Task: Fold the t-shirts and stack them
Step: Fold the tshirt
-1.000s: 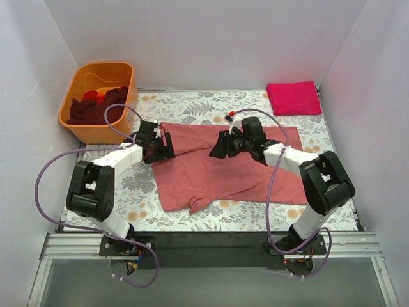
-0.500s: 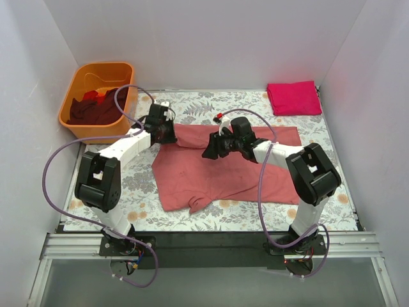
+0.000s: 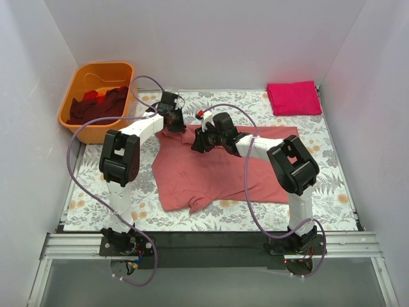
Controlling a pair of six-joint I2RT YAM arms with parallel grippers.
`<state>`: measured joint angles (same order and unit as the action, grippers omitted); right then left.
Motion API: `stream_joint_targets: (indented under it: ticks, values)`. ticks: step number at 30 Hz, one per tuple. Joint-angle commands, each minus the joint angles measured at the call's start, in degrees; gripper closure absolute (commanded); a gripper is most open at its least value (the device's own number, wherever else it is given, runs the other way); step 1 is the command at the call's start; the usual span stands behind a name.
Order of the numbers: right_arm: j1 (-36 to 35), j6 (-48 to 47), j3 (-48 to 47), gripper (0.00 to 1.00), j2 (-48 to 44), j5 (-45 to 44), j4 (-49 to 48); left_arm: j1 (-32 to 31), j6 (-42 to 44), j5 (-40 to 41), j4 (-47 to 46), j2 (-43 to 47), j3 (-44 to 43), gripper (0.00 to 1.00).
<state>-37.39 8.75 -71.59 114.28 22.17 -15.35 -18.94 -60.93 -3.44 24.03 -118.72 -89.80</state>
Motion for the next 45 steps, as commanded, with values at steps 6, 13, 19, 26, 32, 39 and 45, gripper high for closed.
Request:
stream_joint_targets:
  ticks: [6, 13, 19, 26, 32, 39, 45]
  values:
    - [-1.11, -1.90, -9.08, 0.68, 6.65, -4.50, -1.87, 2.24, -4.55, -1.39, 0.67, -3.45, -8.98, 1.00]
    - [-1.11, -0.23, -13.22, 0.68, 10.96, -11.70, -1.70, 3.12, -5.87, -2.27, -0.30, -5.21, -10.31, 1.00]
    - [-0.76, 1.09, -15.94, 0.68, 13.42, -16.63, -1.08, 3.21, -6.05, -3.15, -1.27, -6.17, -10.57, 1.00]
    - [-0.67, 1.44, -18.14, 0.66, 15.80, -16.64, -0.47, 3.21, -6.05, -4.64, -1.79, -7.23, -10.40, 1.00]
    - [-0.67, 3.02, -20.42, 0.66, 17.56, -16.02, 1.11, 3.21, -5.61, -4.90, -1.80, -7.23, -9.52, 1.00]
    - [-0.67, 5.66, -22.01, 0.90, 18.87, -17.95, 4.28, 3.21, -5.52, -5.08, -1.97, -6.18, -8.29, 1.00]
    - [-0.58, 5.14, -21.49, 0.99, 16.86, -15.94, 4.81, 3.47, -4.90, -3.50, -1.88, -3.46, -6.79, 1.00]
